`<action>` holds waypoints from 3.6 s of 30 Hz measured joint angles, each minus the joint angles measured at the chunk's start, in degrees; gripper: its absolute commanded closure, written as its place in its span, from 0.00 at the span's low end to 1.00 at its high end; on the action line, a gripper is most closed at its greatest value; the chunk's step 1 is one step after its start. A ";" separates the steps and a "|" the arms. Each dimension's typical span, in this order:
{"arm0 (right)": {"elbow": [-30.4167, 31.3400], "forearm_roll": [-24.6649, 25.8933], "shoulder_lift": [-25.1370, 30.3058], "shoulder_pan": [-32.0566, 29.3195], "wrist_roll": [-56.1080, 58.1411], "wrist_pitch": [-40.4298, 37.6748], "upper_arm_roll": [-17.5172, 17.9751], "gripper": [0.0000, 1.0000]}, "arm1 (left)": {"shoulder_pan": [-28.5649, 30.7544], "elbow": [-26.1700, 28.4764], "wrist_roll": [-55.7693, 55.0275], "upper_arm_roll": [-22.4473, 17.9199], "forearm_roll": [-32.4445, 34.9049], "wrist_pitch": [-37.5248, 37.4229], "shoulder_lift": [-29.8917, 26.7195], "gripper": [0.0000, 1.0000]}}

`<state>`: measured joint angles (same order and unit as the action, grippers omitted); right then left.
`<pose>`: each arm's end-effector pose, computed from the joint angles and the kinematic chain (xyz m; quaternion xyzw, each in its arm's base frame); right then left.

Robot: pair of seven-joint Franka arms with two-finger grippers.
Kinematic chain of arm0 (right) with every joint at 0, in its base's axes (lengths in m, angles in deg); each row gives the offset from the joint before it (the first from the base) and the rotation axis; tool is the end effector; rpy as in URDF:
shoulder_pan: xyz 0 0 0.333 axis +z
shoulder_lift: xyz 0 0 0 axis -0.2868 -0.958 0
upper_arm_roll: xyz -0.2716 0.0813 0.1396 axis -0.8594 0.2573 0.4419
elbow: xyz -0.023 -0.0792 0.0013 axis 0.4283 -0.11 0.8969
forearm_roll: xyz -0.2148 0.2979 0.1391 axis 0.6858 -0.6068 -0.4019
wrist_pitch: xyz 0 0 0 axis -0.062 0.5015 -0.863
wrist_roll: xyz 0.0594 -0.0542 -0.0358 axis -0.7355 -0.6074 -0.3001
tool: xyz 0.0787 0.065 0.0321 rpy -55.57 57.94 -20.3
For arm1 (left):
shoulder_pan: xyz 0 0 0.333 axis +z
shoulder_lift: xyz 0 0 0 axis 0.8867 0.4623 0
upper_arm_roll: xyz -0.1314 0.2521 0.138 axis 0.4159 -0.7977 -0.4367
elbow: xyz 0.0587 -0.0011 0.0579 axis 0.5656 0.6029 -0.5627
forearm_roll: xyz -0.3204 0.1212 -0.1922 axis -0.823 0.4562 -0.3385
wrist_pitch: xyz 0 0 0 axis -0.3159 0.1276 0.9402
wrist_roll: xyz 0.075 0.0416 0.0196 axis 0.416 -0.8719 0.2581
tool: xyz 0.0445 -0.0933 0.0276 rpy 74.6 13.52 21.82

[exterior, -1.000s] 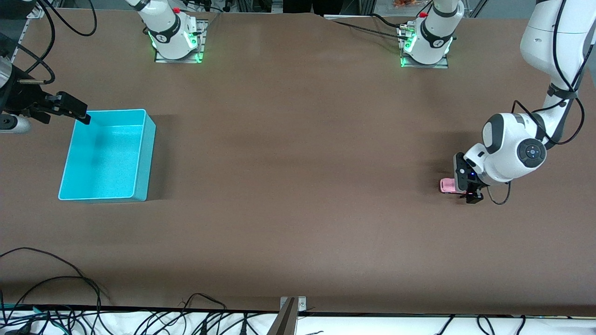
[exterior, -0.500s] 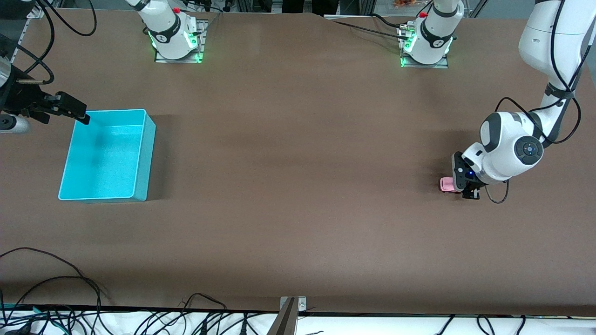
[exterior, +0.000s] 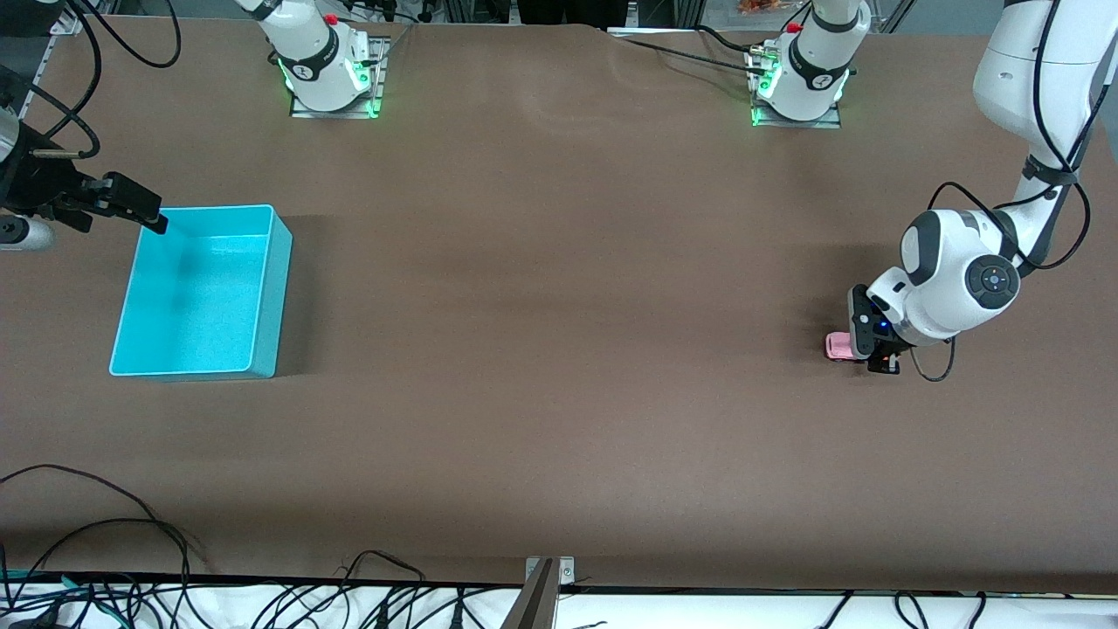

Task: Wind and store pink jeep toy

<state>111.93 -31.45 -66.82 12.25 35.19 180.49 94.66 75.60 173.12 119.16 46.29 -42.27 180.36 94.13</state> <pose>0.5721 0.0114 0.6024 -0.9999 0.0090 0.0086 0.0049 0.5917 0.0560 0.1821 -0.6916 0.7223 0.0089 0.0028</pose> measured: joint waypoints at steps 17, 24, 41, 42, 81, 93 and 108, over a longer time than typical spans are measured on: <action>0.00 0.00 0.00 0.00 0.00 0.00 0.00 0.00 | 5.58 -0.05 3.84 -0.13 0.00 0.01 0.04 0.99; 0.00 0.00 0.00 0.00 0.00 0.00 0.00 0.00 | 10.57 -0.15 9.16 -0.12 0.00 0.03 0.09 0.99; 0.00 0.00 0.00 0.00 0.00 0.00 0.00 0.00 | 20.55 -2.94 20.73 -0.08 0.00 0.08 1.80 0.99; 0.00 0.00 0.00 0.00 0.00 0.00 -0.01 0.00 | 20.98 -3.12 21.22 -0.07 0.00 0.08 1.91 0.99; 0.00 0.00 0.00 0.00 0.00 -0.01 -0.01 0.00 | 23.04 -15.99 13.67 1.48 -0.32 -20.40 -0.37 0.00; 0.00 0.00 0.00 0.00 0.00 -0.01 -0.02 0.00 | 22.93 -24.59 -8.20 7.79 -0.47 -37.29 -2.33 0.00; 0.00 0.00 0.00 0.00 0.00 -0.01 -0.03 0.00 | 22.82 -32.90 -34.36 16.19 -0.49 -54.18 -2.50 0.00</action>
<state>111.93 -31.45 -66.82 12.25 35.19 180.48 94.63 98.42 140.22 84.81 62.48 -42.76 126.19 91.63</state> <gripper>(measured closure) 0.000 0.000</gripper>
